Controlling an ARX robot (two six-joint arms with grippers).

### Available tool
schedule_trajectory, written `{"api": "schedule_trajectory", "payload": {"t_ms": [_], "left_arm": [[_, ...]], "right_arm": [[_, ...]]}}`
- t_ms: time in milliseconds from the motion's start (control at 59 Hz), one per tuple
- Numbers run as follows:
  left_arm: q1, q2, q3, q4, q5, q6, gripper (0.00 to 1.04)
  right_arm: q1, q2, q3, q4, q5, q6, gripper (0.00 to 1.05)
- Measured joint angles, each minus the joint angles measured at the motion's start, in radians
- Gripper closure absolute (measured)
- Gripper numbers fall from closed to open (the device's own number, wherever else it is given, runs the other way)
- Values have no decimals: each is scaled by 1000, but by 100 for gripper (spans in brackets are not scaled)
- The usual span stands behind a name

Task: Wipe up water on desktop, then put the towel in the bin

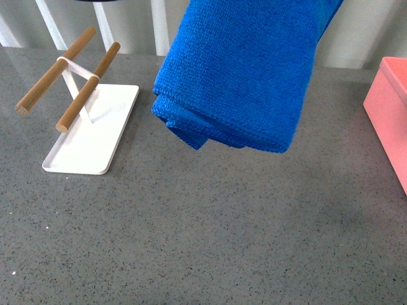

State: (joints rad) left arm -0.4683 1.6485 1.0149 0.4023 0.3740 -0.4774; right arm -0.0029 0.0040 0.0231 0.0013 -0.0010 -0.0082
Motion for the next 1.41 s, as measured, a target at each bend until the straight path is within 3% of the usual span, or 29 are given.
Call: {"api": "schedule_trajectory", "payload": {"t_ms": [356,407,458,611,746,916,1408], "left_arm": [[-2,3,0,-2,-5,13,101],[-2,3,0,-2,-5,13,101],[-1,3,0,-2,-6,13,101],[-3,5,0,-3,-5,13,101],[-3,5,0,-3,-5,13,101],[-3,5,0,-3,-5,13,101],[-3,5,0,-3,-5,13,101]], "right_arm": [[0,0,0,0,0,0,7],[-7,34,27,-79,-22,13,7],[-56,209,116,-242,-116,25,7],[-187,621,258,-139,-472,62,7],[-173,900,345,-27,-686,48,7],[-91,1186,430,97,-830,11,7],[83,1567,608,421,-842,73,7]]}}
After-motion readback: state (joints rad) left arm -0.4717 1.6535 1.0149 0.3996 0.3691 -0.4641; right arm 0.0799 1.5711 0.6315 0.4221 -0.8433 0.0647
